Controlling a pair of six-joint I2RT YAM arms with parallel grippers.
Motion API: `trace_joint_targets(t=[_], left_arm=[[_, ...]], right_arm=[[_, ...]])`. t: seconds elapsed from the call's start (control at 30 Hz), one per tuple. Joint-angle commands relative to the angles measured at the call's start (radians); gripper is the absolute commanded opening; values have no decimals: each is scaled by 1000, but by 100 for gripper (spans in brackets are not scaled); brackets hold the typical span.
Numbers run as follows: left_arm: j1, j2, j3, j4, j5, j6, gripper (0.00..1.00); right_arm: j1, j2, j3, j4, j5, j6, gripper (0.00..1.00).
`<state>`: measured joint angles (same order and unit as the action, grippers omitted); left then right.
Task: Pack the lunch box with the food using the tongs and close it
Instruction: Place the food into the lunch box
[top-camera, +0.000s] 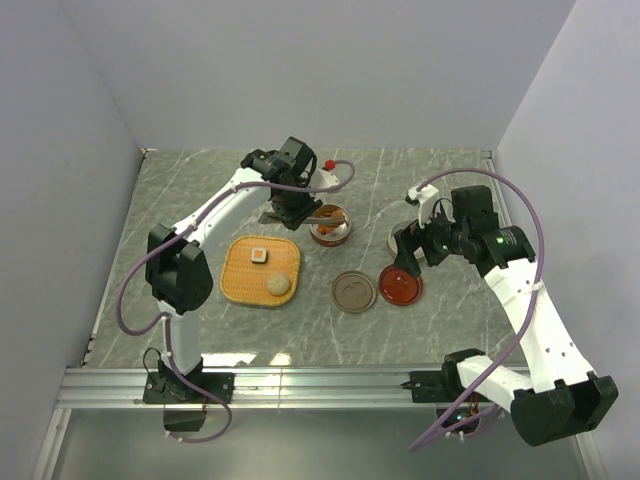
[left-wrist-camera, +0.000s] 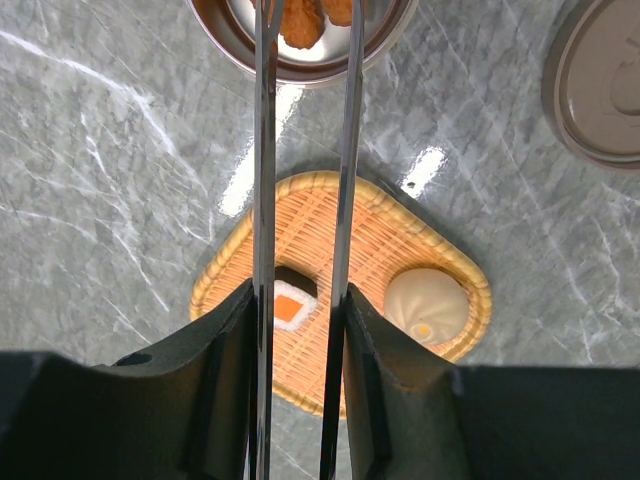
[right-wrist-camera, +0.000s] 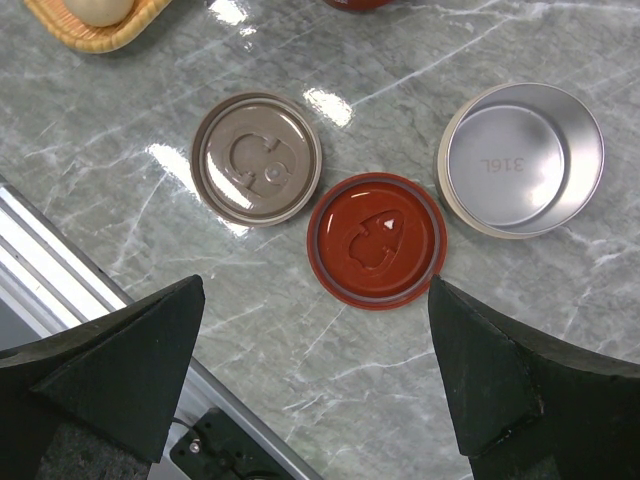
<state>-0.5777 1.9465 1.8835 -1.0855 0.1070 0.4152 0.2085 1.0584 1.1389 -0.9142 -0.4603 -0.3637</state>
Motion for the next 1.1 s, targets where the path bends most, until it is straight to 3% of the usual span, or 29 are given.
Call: trace_joint_targets(t=[0.0, 0.67, 1.07], left_arm=[[-7, -9, 31, -5, -1, 34, 28], [-21, 19, 54, -10, -24, 33, 54], [-14, -60, 138, -59, -41, -15, 53]], right_arm=[[-11, -1, 10, -2, 5, 0, 100], [-11, 5, 5, 3, 9, 9, 100], [-11, -5, 4, 1, 2, 9, 100]])
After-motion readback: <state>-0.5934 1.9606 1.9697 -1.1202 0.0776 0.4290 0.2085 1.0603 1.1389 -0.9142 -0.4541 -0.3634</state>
